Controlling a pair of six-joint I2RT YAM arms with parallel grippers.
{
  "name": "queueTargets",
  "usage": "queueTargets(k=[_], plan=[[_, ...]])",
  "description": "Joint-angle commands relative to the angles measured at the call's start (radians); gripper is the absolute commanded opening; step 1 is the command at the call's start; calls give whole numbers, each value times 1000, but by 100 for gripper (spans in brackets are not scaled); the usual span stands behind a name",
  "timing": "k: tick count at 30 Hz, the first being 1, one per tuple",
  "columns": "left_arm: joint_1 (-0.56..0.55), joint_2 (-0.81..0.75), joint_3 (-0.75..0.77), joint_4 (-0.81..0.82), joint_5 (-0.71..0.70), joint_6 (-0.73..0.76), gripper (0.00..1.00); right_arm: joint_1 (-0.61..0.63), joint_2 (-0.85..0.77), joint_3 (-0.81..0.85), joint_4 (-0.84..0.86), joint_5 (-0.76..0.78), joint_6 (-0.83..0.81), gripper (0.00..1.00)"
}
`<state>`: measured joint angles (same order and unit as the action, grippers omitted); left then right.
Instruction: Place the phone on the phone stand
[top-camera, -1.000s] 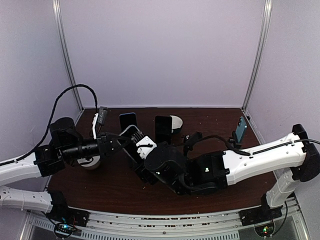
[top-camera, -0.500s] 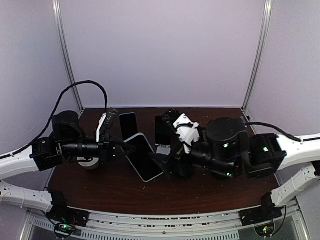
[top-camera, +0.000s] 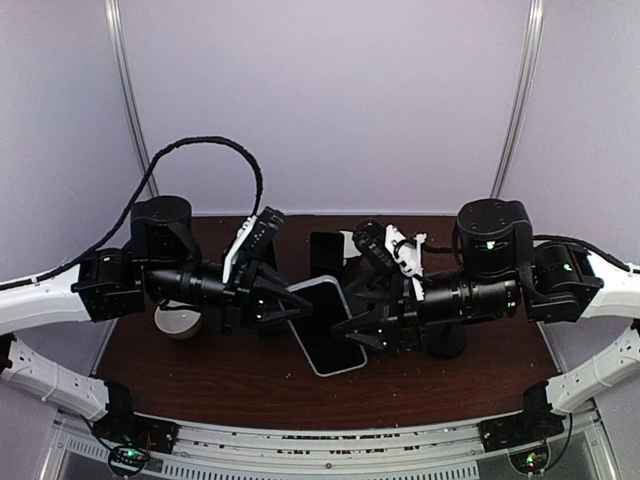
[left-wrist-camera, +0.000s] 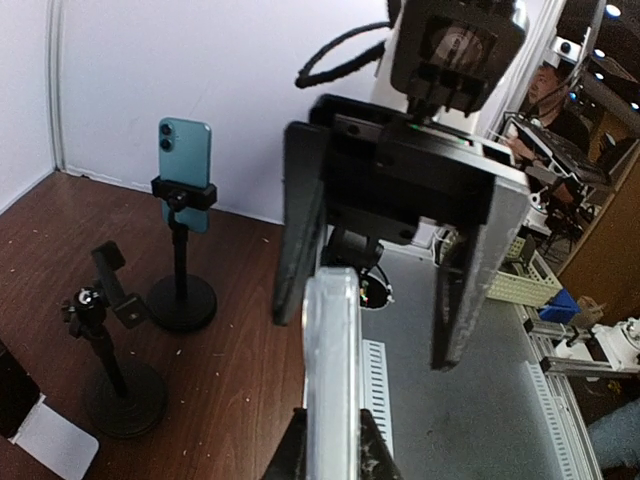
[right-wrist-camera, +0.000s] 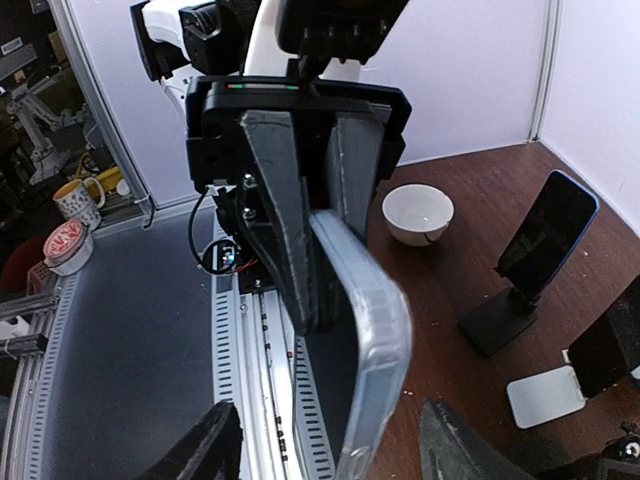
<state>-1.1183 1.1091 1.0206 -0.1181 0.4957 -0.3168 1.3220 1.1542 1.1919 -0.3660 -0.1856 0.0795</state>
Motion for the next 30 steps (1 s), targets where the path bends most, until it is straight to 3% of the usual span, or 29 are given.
queueTargets(k=[1,10,16,21,23,25,27,30], plan=[[-28,4,74,65,40,55,0,-15,11,-10,-36,-130,12,60],[-64,39,101,105,38,71,0,-29,-29,-55,11,-183,38,29],[-74,97,133,120,0,71,0,-35,-1,-45,-9,-202,44,0],[-74,99,132,108,-124,70,64,-112,-74,-82,-38,-139,90,0],[-72,96,139,62,-251,66,79,-165,-131,-98,-67,-111,113,0],[-69,110,161,4,-389,66,85,-211,-201,-99,-114,-43,130,0],[-66,165,234,-91,-522,67,85,-244,-270,-81,-189,78,142,0],[-60,296,368,-223,-640,26,58,-285,-323,-24,-351,264,157,0]])
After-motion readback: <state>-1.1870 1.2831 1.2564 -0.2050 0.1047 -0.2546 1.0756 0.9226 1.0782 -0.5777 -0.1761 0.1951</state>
